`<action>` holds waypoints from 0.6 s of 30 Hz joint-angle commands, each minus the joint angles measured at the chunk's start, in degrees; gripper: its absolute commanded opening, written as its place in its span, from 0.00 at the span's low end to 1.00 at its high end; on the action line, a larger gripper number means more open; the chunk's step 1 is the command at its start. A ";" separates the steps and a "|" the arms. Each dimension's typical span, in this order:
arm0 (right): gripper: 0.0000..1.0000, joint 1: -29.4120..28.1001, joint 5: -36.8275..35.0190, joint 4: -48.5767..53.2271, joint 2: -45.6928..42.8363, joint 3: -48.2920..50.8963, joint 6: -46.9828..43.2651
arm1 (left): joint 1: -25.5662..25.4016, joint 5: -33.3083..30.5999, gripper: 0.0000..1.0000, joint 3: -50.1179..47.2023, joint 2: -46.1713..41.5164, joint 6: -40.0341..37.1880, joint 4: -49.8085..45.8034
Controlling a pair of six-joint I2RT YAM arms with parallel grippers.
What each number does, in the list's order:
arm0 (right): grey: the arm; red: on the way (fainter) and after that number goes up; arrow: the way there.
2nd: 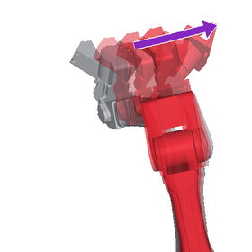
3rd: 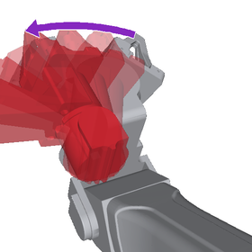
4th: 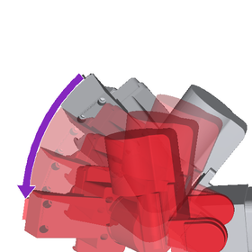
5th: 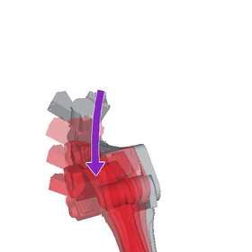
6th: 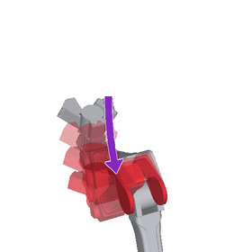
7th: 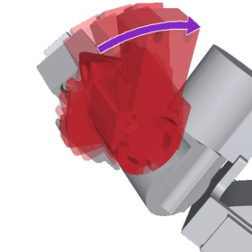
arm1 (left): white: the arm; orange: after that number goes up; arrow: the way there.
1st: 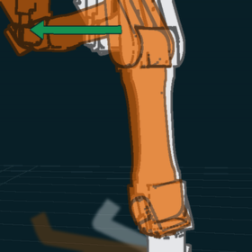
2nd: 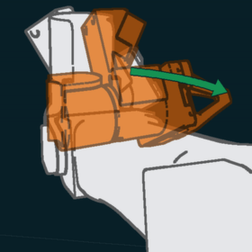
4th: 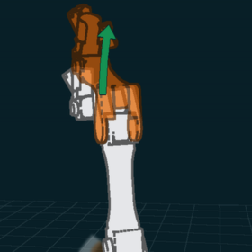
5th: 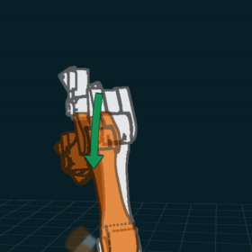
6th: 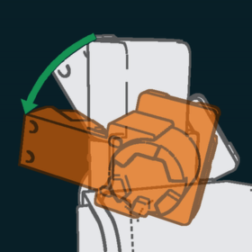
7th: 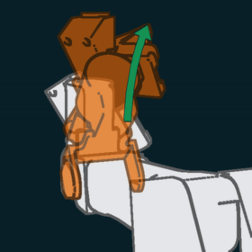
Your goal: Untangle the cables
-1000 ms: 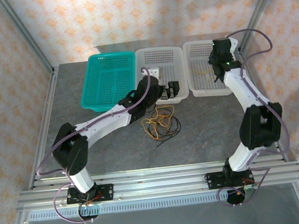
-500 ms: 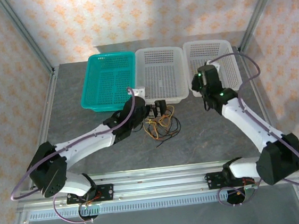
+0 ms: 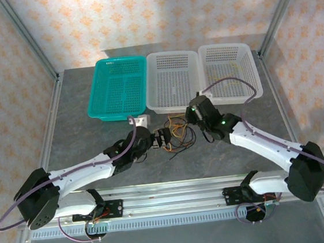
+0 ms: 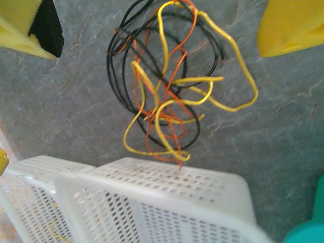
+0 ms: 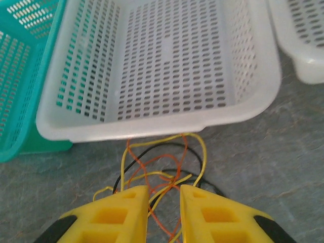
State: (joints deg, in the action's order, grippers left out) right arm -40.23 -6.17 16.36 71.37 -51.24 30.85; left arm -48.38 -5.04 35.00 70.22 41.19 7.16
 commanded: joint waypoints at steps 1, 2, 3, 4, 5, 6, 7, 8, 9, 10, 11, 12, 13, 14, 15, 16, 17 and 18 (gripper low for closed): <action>0.22 -2.46 -1.70 -1.83 2.02 1.12 3.78 | -0.38 -1.73 0.99 -2.78 -1.90 3.91 2.34; 0.22 -3.31 -1.74 -2.63 2.84 1.23 4.50 | -0.33 -1.65 0.99 -3.81 -2.29 4.36 2.91; 0.22 -4.18 -1.74 -3.30 3.72 1.23 5.29 | -0.38 -1.58 1.00 -4.83 -2.70 4.87 3.77; 0.22 -4.92 -1.88 -3.90 4.52 1.23 6.09 | -0.36 -1.47 0.99 -5.60 -2.95 5.32 4.43; 0.21 -5.81 -2.44 -4.45 5.48 1.16 7.36 | -0.37 -1.22 0.99 -6.42 -3.19 5.77 5.26; 0.20 -6.76 -2.90 -5.27 6.27 1.22 8.57 | -0.33 -0.82 0.99 -7.16 -3.33 6.27 6.35; 0.20 -7.40 -3.16 -6.13 6.91 1.32 9.82 | -0.31 -0.53 0.99 -7.66 -3.38 6.67 7.07; 0.20 -8.11 -3.42 -7.16 7.61 1.54 11.32 | -0.32 -0.24 0.99 -8.19 -3.39 7.09 7.90; 0.20 -8.64 -3.62 -8.52 8.17 1.98 12.81 | -0.25 -0.07 0.99 -8.73 -3.42 7.59 8.81; 0.19 -8.94 -3.78 -9.45 8.56 2.36 14.20 | -0.23 0.03 1.00 -9.18 -3.50 7.98 9.51; 0.19 -9.22 -3.93 -10.79 9.05 2.91 15.79 | -0.13 0.11 0.99 -9.67 -3.61 8.45 10.39; 0.19 -9.35 -4.02 -12.41 9.50 3.60 17.06 | 0.18 0.48 0.99 -10.26 -3.68 9.06 11.33; 0.19 -9.45 -4.18 -13.49 10.16 4.02 18.28 | 0.57 1.05 0.99 -10.83 -3.77 9.61 12.40; 0.19 -9.50 -4.43 -14.48 10.86 4.31 19.64 | 1.12 1.61 0.99 -11.44 -3.86 10.18 13.67; 0.19 -9.45 -4.78 -15.13 11.80 4.40 20.71 | 1.63 2.06 0.99 -12.00 -3.94 10.68 14.75; 0.19 -9.47 -5.02 -15.79 12.53 4.33 21.41 | 2.12 2.42 0.99 -12.42 -4.02 11.07 15.62; 0.19 -9.51 -5.21 -16.63 13.09 4.49 22.14 | 2.60 2.90 1.00 -12.83 -4.12 11.45 16.51; 0.19 -9.51 -5.51 -17.85 13.39 4.88 22.85 | 3.10 3.25 0.99 -13.22 -4.29 11.70 17.19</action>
State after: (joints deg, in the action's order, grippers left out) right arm -49.47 -8.40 3.44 83.83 -47.40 48.77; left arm -46.50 -3.18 22.98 67.79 50.48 19.07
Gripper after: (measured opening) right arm 0.194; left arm 0.994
